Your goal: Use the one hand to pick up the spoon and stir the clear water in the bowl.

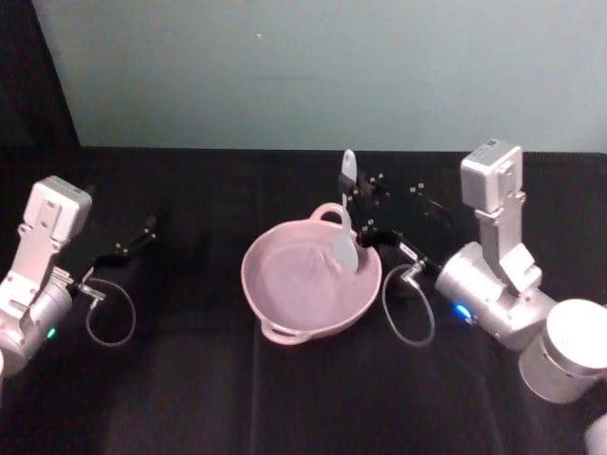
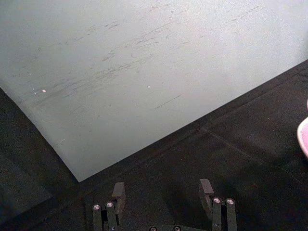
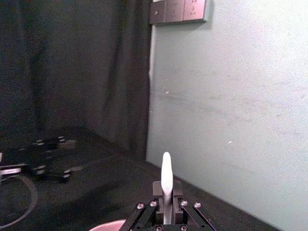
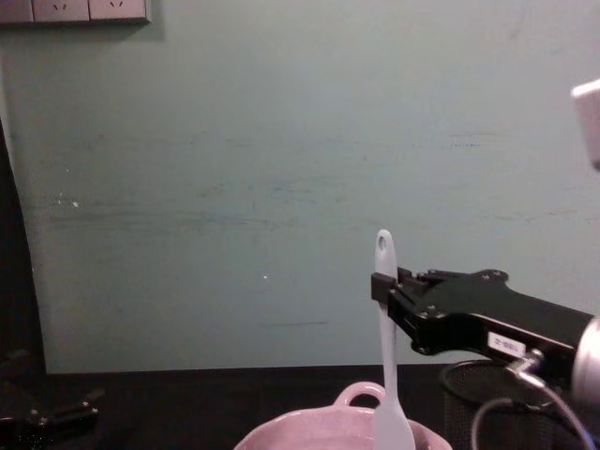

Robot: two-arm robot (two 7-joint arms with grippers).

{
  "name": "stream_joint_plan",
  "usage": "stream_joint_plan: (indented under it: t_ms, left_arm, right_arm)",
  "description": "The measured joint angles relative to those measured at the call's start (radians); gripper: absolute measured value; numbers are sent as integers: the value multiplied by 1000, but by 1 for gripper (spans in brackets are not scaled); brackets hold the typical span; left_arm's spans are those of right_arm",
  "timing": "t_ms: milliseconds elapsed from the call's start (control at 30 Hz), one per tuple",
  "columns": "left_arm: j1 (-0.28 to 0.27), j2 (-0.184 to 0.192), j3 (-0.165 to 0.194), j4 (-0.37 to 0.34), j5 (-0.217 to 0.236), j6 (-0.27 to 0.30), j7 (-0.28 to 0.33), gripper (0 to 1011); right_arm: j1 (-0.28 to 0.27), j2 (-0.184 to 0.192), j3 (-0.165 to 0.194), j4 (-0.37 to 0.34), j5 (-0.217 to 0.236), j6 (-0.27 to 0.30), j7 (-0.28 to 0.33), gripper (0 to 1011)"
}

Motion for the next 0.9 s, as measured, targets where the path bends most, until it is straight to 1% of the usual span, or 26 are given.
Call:
stream_joint_plan:
  t_ms: [33,133,167,200,233,333,367,433,467,600,667,700,767,800,900]
  left_arm:
    - [0,0,0,0,0,0,0,1011]
    - [0,0,0,0,0,0,0,1011]
    - [0,0,0,0,0,0,0,1011]
    - [0,0,0,0,0,0,0,1011]
    - [0,0,0,0,0,0,0,1011]
    - [0,0,0,0,0,0,0,1011]
    - [0,0,0,0,0,0,0,1011]
    - [0,0,0,0,0,0,0,1011]
    - [0,0,0,0,0,0,0,1011]
    - [0,0,0,0,0,0,0,1011]
    - [0,0,0,0,0,0,0,1011]
    - [0,0,0,0,0,0,0,1011]
    - [0,0,0,0,0,0,0,1011]
    - [0,0,0,0,0,0,0,1011]
    - [0,0,0,0,0,0,0,1011]
  right_arm:
    - [-20,13,4,-31,21,22,14,110]
    - [-50,30,5,-72,53,55,35,110]
    - [-64,37,2,-95,76,76,48,110]
    - [-71,40,-1,-105,85,83,53,110]
    - [-80,43,-7,-122,106,100,62,110]
    - [-89,43,-19,-140,133,120,74,110]
    - [-90,41,-29,-148,146,125,80,110]
    - [-89,36,-39,-148,154,126,83,110]
    - [-82,28,-49,-143,158,123,83,110]
    - [-58,10,-71,-110,155,105,80,110]
    - [-34,-6,-87,-72,144,84,68,110]
    - [-16,-19,-95,-42,133,67,59,110]
    - [0,-30,-101,-11,120,50,50,110]
    - [18,-43,-105,24,102,28,37,111]
    - [43,-61,-105,74,76,-6,17,110]
